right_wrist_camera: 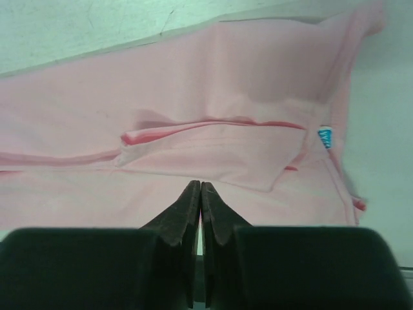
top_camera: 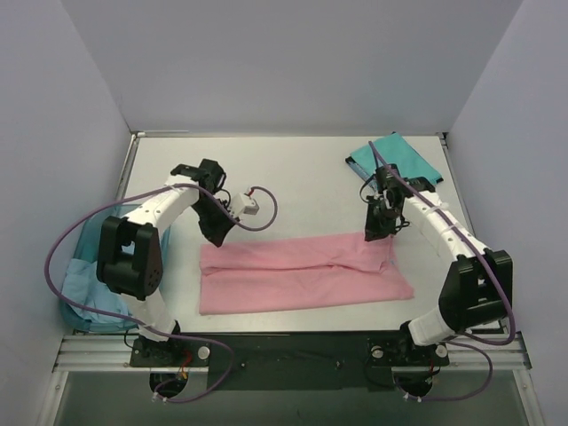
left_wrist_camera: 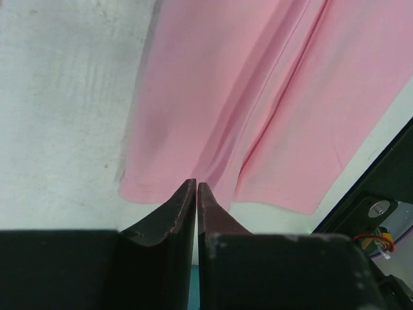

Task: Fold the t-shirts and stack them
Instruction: Fold the other side of the tshirt into a rectangle, then rotate the tshirt 90 degrees

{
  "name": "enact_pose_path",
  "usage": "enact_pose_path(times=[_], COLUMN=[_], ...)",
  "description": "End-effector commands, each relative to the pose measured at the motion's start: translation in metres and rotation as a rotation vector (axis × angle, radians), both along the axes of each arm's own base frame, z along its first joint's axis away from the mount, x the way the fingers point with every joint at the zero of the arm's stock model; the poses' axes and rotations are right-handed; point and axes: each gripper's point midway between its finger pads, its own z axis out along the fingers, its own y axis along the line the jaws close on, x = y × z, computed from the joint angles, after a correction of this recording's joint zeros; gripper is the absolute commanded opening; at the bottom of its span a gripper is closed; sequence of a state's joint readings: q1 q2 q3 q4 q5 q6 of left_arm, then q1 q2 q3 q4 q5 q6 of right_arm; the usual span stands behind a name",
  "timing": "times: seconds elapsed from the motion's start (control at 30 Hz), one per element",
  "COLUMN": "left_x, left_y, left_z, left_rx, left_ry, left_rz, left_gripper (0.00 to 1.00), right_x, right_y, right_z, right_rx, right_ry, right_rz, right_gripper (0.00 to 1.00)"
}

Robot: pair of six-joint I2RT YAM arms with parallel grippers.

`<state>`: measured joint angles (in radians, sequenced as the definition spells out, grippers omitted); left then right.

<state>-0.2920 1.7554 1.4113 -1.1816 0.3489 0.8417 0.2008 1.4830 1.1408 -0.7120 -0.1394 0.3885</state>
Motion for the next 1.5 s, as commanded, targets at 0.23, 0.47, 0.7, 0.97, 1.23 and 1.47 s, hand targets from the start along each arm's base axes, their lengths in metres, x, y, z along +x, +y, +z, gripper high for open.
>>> enact_pose_path(times=[0.23, 0.47, 0.7, 0.97, 1.23, 1.47], left_x=[-0.045, -0.037, -0.052, 0.032, 0.045, -0.03], left_y=[0.022, 0.025, 0.003, 0.013, 0.047, 0.058], left_z=[-0.076, -0.078, -0.02, -0.006, -0.07, -0.08], left_rx=[0.15, 0.173, 0.02, 0.005, 0.205, 0.208], left_ry=[0.106, 0.078, 0.151, -0.097, -0.149, -0.013], left_rz=[0.032, 0.041, -0.04, 0.23, 0.269, 0.219], left_gripper=[0.15, 0.15, 0.43, 0.42, 0.34, 0.31], right_x=[-0.056, -0.047, -0.034, -0.052, -0.016, 0.058], right_y=[0.0, -0.019, -0.028, -0.041, -0.04, -0.013], right_z=[-0.084, -0.096, -0.05, -0.055, -0.098, -0.093], right_rx=[0.077, 0.08, 0.045, -0.002, 0.037, 0.085], right_ry=[0.299, 0.312, 0.211, 0.259, 0.342, 0.31], right_rz=[-0.146, -0.191, -0.165, -0.251, -0.323, -0.25], right_gripper=[0.0, 0.0, 0.0, 0.0, 0.0, 0.0])
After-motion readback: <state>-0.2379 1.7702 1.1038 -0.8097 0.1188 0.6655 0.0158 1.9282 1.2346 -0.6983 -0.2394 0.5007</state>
